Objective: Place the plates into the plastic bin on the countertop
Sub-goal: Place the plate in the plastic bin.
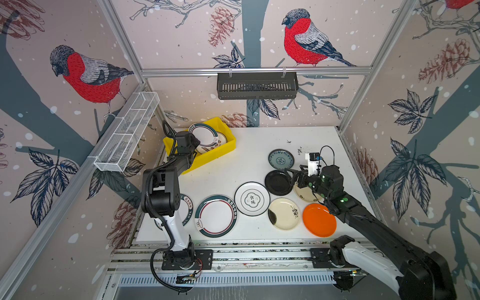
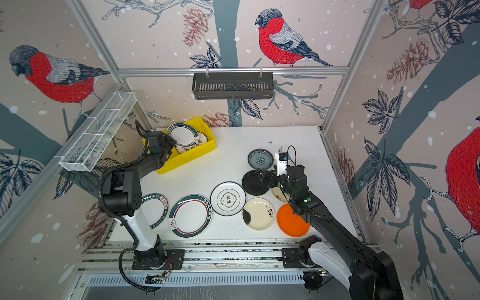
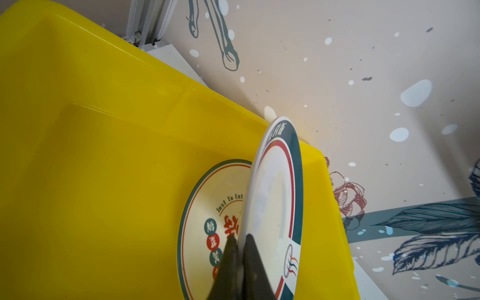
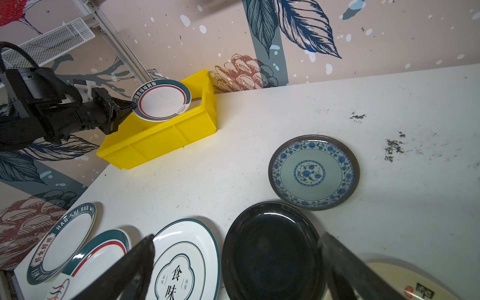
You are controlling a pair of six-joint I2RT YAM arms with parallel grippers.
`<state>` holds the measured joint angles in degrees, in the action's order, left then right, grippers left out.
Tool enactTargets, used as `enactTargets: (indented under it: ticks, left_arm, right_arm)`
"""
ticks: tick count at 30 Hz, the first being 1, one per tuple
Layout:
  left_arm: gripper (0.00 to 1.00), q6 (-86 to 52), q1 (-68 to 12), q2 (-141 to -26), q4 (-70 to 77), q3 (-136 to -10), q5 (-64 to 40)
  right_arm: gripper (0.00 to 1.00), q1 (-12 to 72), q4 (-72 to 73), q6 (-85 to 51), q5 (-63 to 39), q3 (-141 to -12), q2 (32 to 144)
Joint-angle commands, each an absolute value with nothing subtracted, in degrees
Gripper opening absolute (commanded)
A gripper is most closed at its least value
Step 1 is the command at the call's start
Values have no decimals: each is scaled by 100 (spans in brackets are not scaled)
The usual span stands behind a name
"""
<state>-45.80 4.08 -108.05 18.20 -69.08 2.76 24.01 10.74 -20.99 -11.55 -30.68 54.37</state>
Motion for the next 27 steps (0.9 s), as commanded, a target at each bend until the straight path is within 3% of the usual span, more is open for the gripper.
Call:
enactTargets:
  ticks: [1, 12, 14, 17, 23, 27]
  left_arm:
    - [0, -4353, 413, -11043, 1495, -7278, 582]
    - [2, -4143, 413, -12164, 240, -8717, 200]
    - [19, -4063, 405, -12344, -126, -9058, 144]
    - [26, -3941, 374, -12326, -106, -9051, 0]
    - [60, -3623, 241, -12092, -205, -9009, 96]
    - [66, -3508, 187, -11947, -321, -9009, 96]
  right_arm:
    - [100, 2433, 1134, -2063, -1049, -3076, 5432]
    - [100, 2427, 981, -2049, -803, -3203, 5590]
    - [100, 2427, 943, -2039, -745, -3217, 5593]
    - [100, 2435, 945, -2038, -758, -3217, 5599]
    - [100, 2431, 910, -2031, -748, -3260, 5643]
    - [100, 2430, 829, -2053, -684, -3283, 5642]
